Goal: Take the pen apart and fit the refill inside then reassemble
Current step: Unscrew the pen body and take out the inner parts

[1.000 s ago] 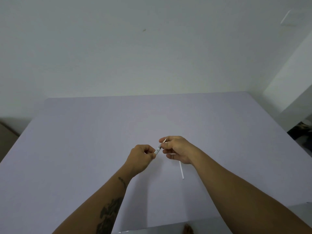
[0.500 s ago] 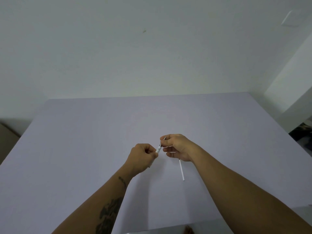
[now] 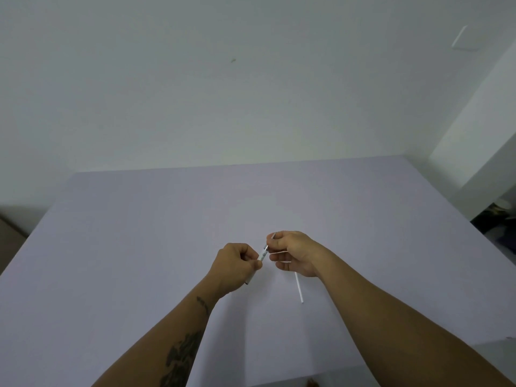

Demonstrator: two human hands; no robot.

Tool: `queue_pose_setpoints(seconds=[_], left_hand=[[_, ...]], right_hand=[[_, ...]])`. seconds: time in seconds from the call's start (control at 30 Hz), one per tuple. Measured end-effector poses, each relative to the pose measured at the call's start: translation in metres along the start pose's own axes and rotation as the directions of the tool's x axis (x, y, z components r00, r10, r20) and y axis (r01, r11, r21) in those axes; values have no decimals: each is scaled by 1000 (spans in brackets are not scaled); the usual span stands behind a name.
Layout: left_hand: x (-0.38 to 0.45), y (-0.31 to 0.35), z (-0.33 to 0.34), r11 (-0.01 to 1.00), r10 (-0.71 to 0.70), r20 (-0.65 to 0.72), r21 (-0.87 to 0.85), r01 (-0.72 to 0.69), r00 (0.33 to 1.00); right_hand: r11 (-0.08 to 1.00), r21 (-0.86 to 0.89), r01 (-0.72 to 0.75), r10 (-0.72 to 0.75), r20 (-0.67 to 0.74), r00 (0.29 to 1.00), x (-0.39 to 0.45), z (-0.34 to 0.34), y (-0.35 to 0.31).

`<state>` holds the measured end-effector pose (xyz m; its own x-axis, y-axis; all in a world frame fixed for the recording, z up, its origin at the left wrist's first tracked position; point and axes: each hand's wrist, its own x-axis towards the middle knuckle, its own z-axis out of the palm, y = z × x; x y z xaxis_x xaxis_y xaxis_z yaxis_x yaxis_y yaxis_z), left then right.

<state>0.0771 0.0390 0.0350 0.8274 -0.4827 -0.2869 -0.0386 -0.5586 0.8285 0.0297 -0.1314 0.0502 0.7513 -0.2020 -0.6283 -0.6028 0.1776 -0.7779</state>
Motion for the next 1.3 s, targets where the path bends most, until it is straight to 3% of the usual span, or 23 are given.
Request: queue_pose_setpoints(seconds=[0.23,1.3], left_hand=[[1,0,-2,1000,-2,2,7,2,1000],[11,-5,-17,1000,6,-13,-7,-6,1000]], right_hand=[[1000,4,25,-25,-58,998,1,3,1],[998,64,27,-26,-21,999,5,10,-5]])
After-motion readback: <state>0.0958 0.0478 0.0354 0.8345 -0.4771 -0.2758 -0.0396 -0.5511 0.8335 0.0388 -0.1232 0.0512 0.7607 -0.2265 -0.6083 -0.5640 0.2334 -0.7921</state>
